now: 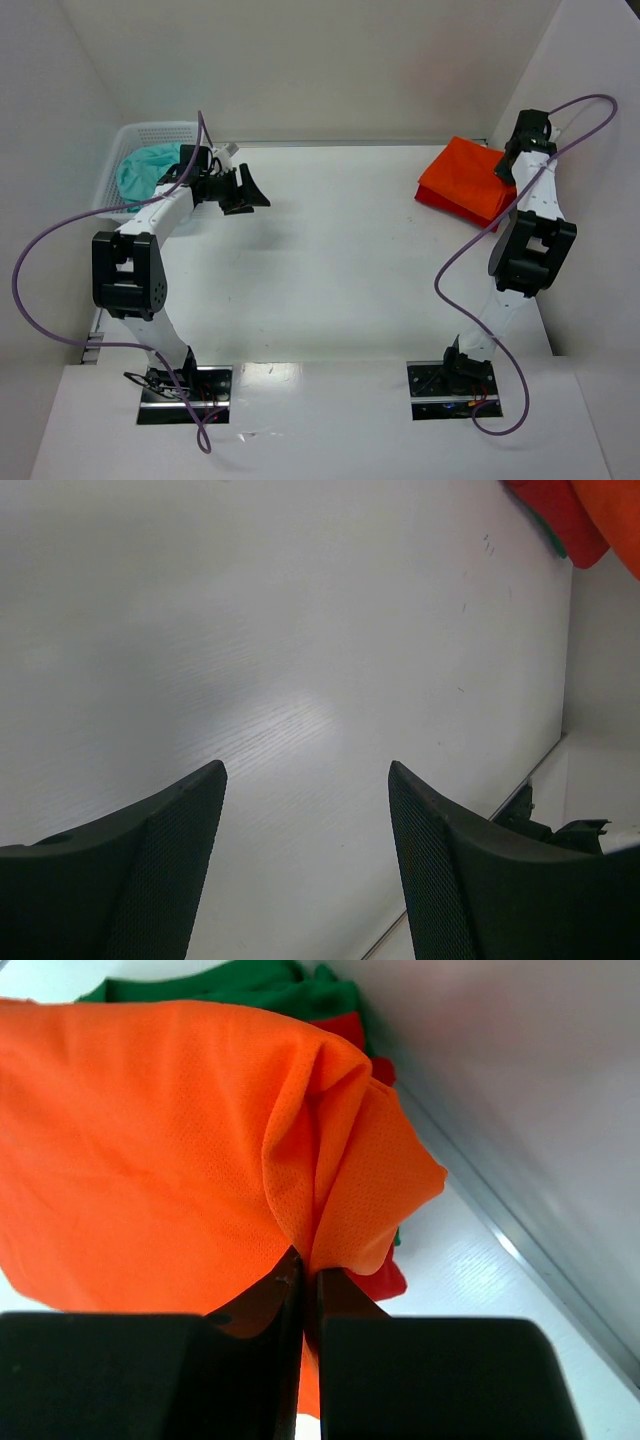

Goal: Fold and stack the t-shirts
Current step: Put the neatly folded tshirt into the corner of the board with the right arm

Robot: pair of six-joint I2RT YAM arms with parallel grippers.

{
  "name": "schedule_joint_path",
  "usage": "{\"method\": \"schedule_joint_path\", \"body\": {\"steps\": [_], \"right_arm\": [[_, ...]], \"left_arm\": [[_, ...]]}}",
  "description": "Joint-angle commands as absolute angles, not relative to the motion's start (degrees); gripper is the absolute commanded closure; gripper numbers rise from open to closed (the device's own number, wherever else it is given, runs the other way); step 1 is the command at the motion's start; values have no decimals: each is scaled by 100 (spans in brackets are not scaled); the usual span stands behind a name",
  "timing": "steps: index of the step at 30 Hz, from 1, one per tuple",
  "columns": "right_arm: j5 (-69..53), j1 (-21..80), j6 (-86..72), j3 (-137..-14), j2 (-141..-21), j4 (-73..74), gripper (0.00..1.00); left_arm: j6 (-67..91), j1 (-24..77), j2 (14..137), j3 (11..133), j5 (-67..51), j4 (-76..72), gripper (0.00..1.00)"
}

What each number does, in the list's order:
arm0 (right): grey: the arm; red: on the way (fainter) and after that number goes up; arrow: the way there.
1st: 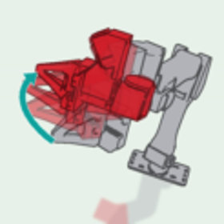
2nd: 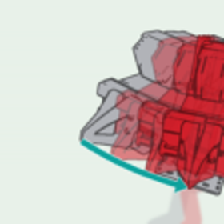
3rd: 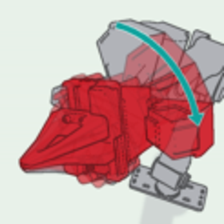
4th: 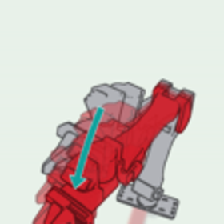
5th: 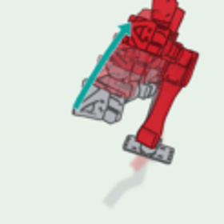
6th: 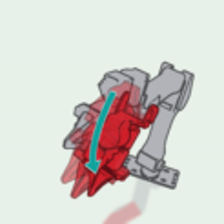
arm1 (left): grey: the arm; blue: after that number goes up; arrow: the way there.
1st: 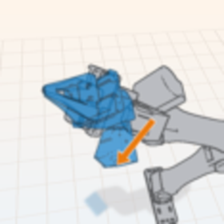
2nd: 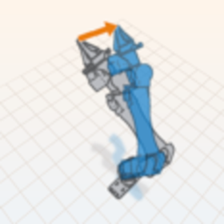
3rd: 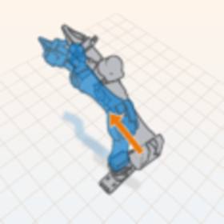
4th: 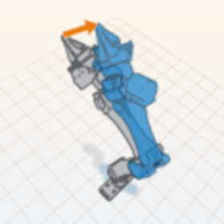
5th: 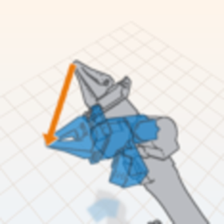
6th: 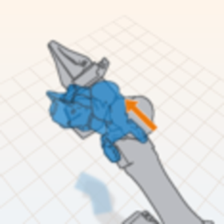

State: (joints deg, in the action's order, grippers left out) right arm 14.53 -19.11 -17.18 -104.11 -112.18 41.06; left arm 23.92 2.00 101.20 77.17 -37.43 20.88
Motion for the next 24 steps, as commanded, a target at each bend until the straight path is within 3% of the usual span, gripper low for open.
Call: {"method": "schedule_joint_path", "body": {"steps": [1, 3, 4, 6, 9, 11, 17, 22, 23, 24], "right_arm": [[1975, -1951, -1582, -10703, -11249, 3778, 89], [2137, -1930, -1582, -10804, -11285, 3843, 74], [2210, -1862, -1582, -10845, -11285, 3884, 55], [2390, -1720, -1558, -10816, -11089, 3867, 33], [2541, -1388, -1512, -10685, -10841, 3762, 18], [2855, -1121, -1422, -10644, -10653, 3709, 0], [2632, -765, -1536, -10291, -10279, 3561, 0], [2583, -765, -1670, -9292, -10072, 2899, 0], [2584, -776, -1670, -9199, -10098, 2844, 2], [2584, -826, -1670, -9106, -10220, 2787, 11]], "left_arm": [[2210, 167, 10213, 7857, -3933, 1907, 26], [2180, 167, 10265, 7857, -3964, 1907, 26], [2180, 167, 10266, 7857, -3964, 1907, 26], [2180, 167, 10266, 7857, -3964, 1907, 26], [2180, 167, 10266, 7857, -3981, 1924, 26], [2180, 167, 10266, 7857, -4017, 1960, 26], [2180, 167, 10043, 7910, -4017, 2074, 26], [2180, 167, 9667, 7838, -3964, 2074, 26], [2189, 167, 9608, 7796, -3953, 2074, 26], [2232, 167, 9537, 7786, -3896, 2074, 26]]}}
